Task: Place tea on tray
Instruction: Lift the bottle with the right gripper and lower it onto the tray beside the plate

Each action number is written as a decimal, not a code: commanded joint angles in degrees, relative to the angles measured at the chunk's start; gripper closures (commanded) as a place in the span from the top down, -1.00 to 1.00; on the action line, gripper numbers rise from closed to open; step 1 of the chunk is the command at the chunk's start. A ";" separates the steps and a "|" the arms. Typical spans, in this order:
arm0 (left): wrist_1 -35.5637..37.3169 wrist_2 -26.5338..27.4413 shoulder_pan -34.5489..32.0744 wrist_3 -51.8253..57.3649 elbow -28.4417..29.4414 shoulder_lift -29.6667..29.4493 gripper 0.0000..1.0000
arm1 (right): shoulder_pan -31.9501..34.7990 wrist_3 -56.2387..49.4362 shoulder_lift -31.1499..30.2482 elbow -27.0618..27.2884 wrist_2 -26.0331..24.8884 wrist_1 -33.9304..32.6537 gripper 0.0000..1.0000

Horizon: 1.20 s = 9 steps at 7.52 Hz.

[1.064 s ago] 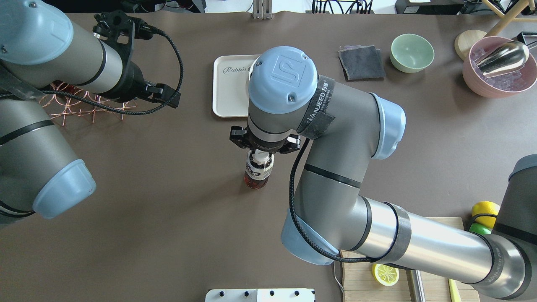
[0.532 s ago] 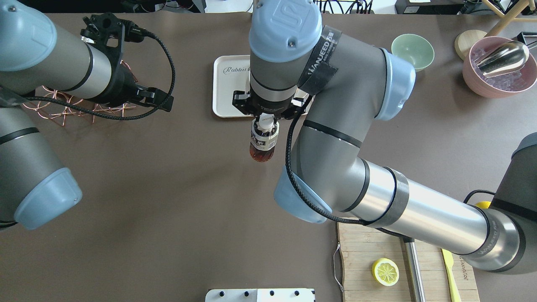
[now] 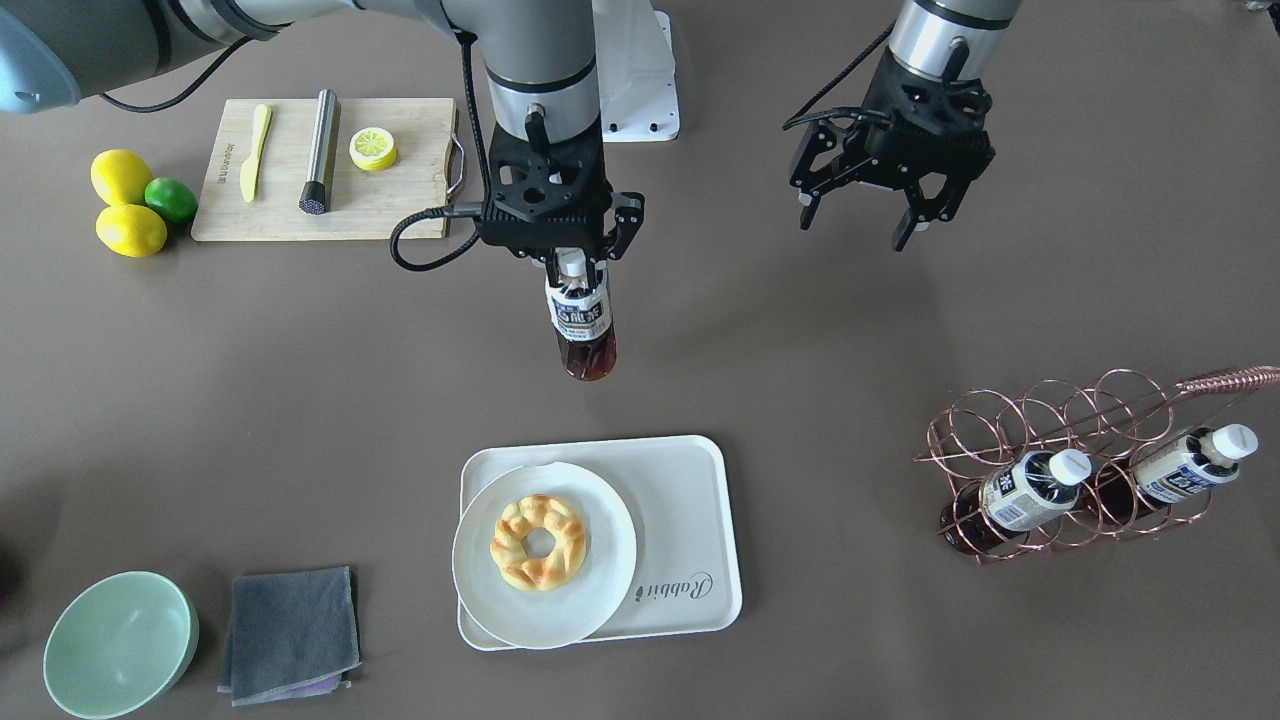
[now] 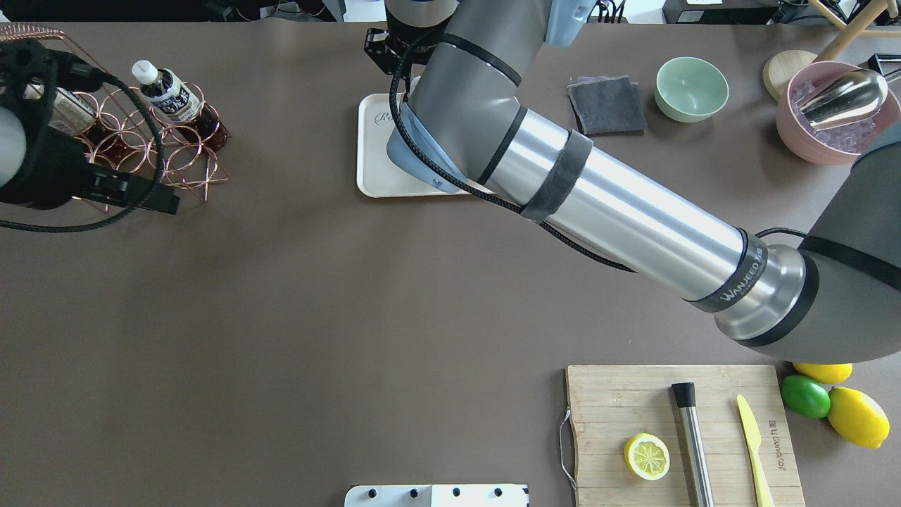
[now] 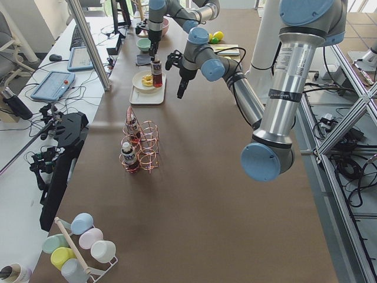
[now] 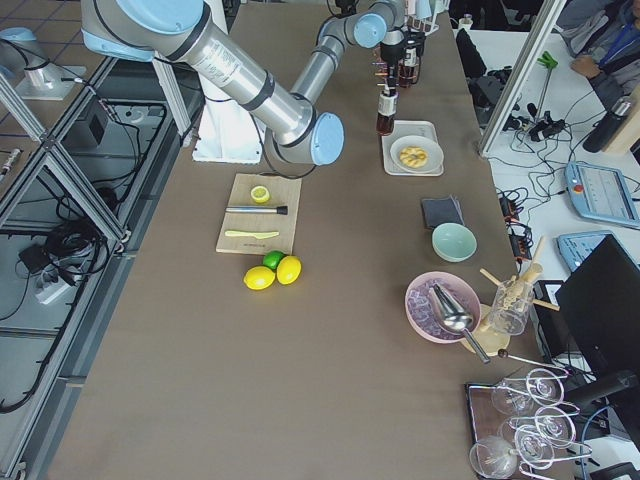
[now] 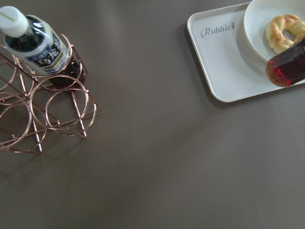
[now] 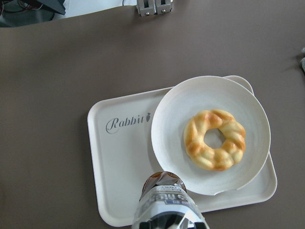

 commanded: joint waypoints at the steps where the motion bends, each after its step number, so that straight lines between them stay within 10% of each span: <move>1: -0.17 -8.16 -12.64 15.04 -1.56 10.58 0.92 | 2.24 0.14 8.04 -17.95 0.18 8.65 -1.00; 9: -0.17 -9.93 -16.82 19.58 -1.47 13.08 0.92 | -0.66 2.44 14.22 -30.86 -1.14 16.26 -1.00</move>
